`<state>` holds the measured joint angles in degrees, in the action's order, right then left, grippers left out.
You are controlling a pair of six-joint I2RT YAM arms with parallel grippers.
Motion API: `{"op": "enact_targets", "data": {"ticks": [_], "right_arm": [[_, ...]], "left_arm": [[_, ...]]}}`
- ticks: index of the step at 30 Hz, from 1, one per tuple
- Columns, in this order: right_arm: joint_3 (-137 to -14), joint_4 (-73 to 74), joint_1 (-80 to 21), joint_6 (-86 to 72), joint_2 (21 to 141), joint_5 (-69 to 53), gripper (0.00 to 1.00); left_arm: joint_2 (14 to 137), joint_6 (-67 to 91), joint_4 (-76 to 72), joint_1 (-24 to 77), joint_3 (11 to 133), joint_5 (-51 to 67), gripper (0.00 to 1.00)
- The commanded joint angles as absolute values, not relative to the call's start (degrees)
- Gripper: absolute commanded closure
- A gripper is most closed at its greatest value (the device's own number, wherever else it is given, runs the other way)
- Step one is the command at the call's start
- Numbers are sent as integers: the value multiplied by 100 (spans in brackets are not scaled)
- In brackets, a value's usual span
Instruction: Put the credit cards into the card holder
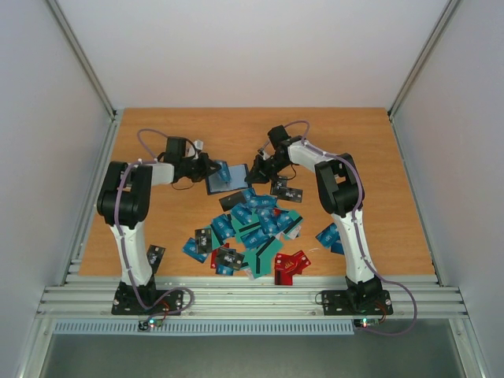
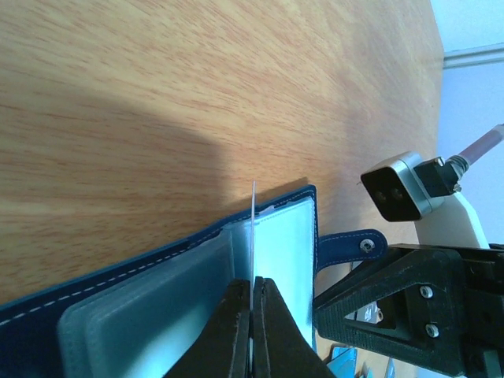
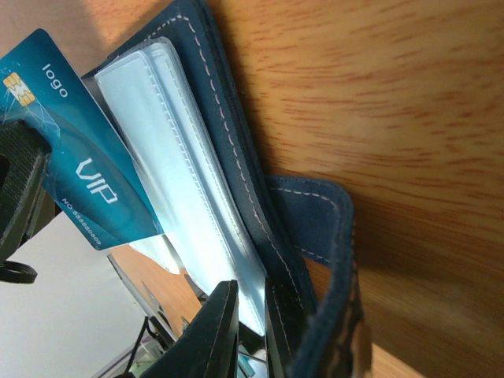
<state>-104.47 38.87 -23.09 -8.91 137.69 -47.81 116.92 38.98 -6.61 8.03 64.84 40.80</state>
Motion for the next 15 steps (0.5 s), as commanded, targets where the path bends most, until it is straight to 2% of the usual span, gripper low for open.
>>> {"op": "enact_targets", "data": {"ticks": [1, 15], "right_arm": [[-10329, 4131, -2332, -927, 13948, -4649, 88], [-10281, 4019, -2337, -1091, 13956, -4641, 88]], "left_arm": [[11742, 3791, -859, 870, 6589, 4149, 100], [11634, 4275, -455, 870, 6368, 4132, 100]]}}
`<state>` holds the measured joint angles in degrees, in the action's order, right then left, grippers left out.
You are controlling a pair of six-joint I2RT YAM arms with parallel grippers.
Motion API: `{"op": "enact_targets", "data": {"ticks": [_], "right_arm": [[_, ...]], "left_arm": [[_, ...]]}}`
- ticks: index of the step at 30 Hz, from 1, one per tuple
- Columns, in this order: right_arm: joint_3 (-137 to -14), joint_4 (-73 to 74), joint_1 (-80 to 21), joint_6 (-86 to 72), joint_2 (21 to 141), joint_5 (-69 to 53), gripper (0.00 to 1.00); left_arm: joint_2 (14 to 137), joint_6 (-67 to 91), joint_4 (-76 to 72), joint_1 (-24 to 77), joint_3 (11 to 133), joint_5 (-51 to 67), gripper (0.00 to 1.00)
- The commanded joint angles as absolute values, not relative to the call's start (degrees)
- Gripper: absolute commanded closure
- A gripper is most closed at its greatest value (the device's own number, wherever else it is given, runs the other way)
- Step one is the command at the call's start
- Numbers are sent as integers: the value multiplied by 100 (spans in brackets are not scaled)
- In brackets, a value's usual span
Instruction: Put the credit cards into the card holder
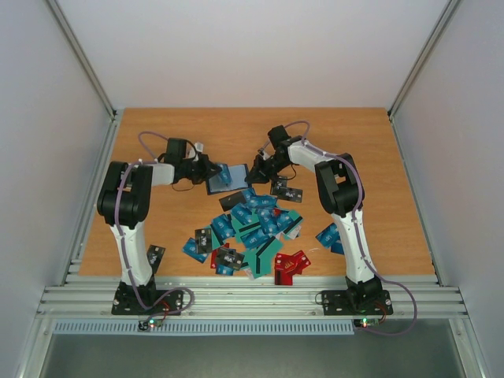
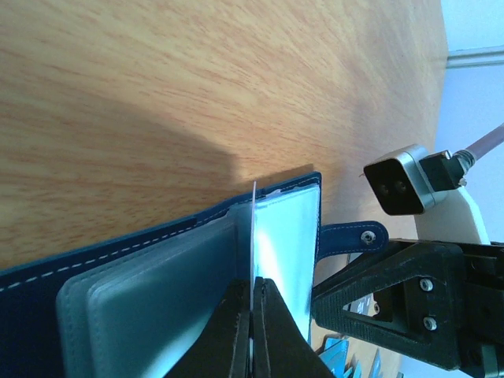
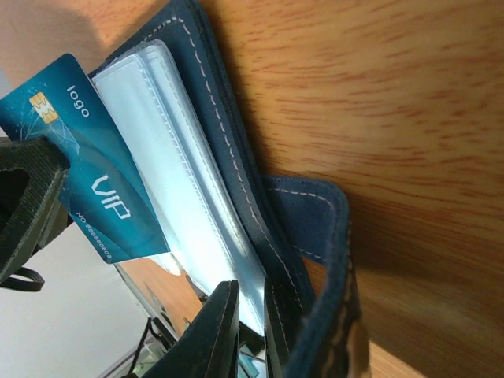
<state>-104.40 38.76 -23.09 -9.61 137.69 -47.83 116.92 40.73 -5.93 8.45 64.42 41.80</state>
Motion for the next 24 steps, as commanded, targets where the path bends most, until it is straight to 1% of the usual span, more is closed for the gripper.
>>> {"op": "enact_targets", "data": {"ticks": [1, 7, 24], "right_arm": [[-10273, 4013, -2338, -1109, 13964, -4641, 89], [-10244, 3998, -2338, -1182, 13978, -4623, 89], [-10229, 3891, -2338, -1291, 14000, -4684, 89]], "left_arm": [[11646, 4337, -370, 870, 6397, 4111, 100], [11664, 4381, 215, 896, 6499, 3963, 100], [11903, 4811, 74, 932, 6648, 4529, 100]]}}
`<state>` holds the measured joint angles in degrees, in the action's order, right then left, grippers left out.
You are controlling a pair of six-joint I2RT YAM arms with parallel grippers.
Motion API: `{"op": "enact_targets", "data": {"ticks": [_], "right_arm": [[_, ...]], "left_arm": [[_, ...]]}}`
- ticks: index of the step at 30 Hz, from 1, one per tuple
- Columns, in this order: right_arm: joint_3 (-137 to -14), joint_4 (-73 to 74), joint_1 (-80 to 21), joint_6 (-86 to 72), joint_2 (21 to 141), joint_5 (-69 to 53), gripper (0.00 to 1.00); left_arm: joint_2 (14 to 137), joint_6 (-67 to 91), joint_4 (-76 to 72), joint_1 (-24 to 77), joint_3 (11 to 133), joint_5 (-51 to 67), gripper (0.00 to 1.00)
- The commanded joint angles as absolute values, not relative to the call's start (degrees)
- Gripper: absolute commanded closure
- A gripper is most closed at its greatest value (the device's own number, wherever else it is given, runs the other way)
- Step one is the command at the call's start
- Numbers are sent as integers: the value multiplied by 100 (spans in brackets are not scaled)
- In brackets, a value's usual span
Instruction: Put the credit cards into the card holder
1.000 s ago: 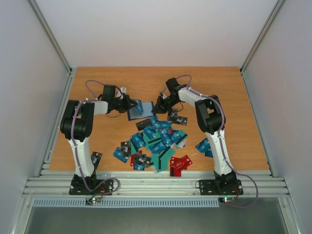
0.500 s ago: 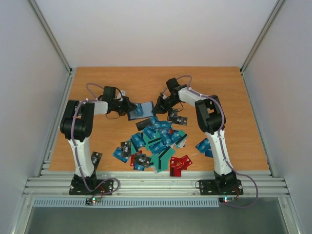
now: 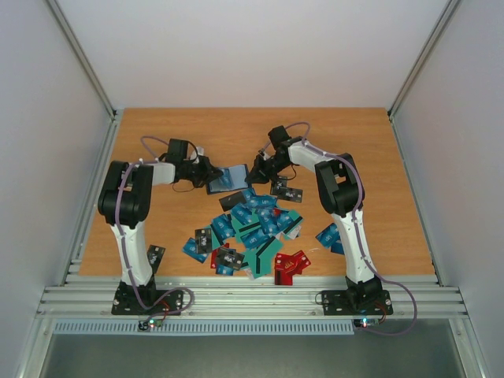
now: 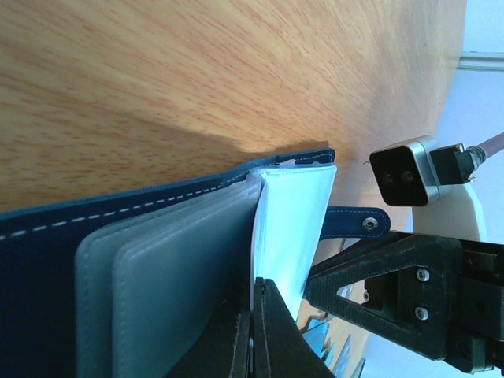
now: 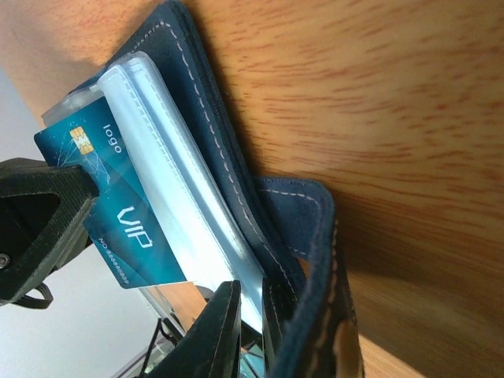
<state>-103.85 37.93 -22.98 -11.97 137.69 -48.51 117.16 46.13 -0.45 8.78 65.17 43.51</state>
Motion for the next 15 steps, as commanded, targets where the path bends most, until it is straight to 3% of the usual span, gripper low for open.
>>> {"op": "enact_targets", "data": {"ticks": [1, 15], "right_arm": [[-10229, 3881, -2338, -1304, 14001, -4685, 90], [-10186, 3823, -2338, -1325, 13976, -4713, 90]], "left_arm": [[11917, 4838, 63, 932, 6653, 4549, 100], [12162, 4646, 118, 982, 6904, 4777, 100]]}}
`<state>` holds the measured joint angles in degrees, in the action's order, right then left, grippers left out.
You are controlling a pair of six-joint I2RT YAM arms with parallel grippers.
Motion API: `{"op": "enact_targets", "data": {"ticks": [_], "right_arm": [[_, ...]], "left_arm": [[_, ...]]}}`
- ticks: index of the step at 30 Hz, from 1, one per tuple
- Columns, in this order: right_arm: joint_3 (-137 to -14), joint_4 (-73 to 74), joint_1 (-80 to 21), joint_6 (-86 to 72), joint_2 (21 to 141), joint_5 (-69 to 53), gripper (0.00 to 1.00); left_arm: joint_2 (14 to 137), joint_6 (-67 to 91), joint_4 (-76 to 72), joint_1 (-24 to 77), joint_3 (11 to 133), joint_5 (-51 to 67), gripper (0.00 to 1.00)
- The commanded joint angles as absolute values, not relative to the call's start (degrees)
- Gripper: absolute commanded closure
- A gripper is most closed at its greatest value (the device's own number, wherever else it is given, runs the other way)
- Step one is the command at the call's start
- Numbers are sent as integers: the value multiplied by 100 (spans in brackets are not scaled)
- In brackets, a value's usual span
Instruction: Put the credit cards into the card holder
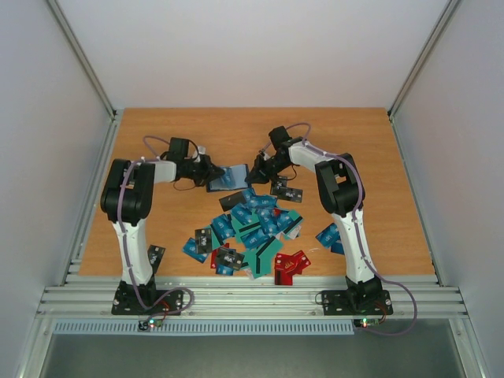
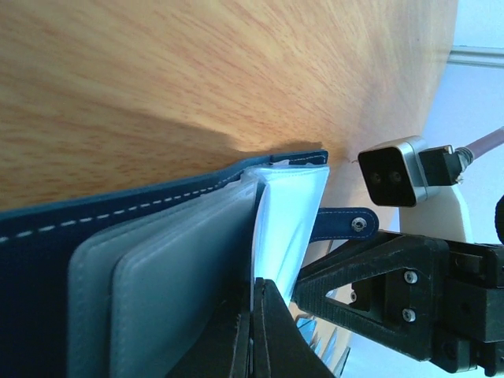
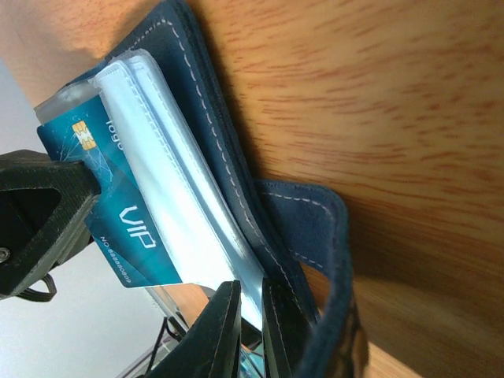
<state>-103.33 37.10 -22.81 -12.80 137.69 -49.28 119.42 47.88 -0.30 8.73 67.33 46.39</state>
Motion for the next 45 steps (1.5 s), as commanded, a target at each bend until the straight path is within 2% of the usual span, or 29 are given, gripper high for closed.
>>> {"op": "enact_targets", "data": {"ticks": [1, 12, 25, 31, 35, 41, 45], "right_arm": [[-10187, 3821, -2338, -1327, 13975, -4707, 90], [-10298, 3852, -2338, -1349, 13939, -4712, 90], [-10557, 4141, -2338, -1233, 14016, -4660, 90], [-10734, 4236, -2338, -1195, 14054, -4693, 90], [-10773, 4270, -2338, -1179, 14002, -4711, 87], [-10846, 4361, -2338, -1134, 13854, -4702, 84], [-10994, 4439, -2338, -1149, 13834, -4727, 84]], "left_arm": [[12183, 4570, 164, 996, 6933, 4778, 100], [12490, 4275, 487, 1161, 7453, 4882, 99], [12715, 3377, 1936, 1204, 8212, 5194, 99], [12802, 3381, 1982, 1263, 8280, 5110, 93], [12811, 3195, 2358, 1312, 8499, 4963, 81], [12711, 2722, 3198, 1320, 8881, 4508, 78], [12755, 2582, 3586, 1318, 9093, 4275, 70]]}}
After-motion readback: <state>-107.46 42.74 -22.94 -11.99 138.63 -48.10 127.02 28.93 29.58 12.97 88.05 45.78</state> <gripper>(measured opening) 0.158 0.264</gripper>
